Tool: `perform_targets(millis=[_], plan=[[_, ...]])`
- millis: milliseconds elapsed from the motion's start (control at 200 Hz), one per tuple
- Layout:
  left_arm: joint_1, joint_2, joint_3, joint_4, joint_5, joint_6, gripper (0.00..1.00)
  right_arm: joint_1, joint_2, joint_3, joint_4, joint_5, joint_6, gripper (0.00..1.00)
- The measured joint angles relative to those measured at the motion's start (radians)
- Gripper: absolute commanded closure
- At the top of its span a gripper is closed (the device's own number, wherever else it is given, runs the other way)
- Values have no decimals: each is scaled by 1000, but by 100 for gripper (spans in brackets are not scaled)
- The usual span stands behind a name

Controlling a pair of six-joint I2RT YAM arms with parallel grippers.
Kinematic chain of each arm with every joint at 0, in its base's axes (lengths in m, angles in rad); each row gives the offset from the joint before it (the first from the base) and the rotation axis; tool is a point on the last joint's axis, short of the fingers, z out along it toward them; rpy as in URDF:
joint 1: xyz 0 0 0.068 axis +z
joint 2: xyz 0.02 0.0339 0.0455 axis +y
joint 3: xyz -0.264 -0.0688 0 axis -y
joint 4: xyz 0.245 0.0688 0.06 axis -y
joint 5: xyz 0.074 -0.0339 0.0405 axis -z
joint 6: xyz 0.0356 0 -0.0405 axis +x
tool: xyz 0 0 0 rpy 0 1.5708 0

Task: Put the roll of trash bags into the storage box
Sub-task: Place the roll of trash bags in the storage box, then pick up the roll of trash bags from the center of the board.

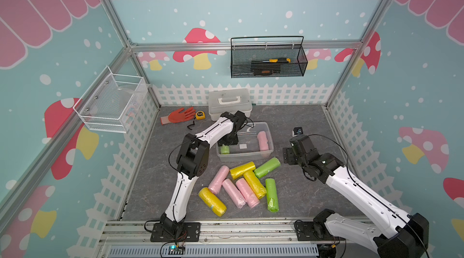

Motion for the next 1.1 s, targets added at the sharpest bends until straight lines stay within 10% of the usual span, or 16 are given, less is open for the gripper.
perform_targets(millis=[465,1101], plan=[[-65,-431,-154,5,24,1,21,-1,-6,0,-3,13,0,12],[-58,-1601,-890,175,-145,241,1,-1,-46,-12,-2,43,-13,12]])
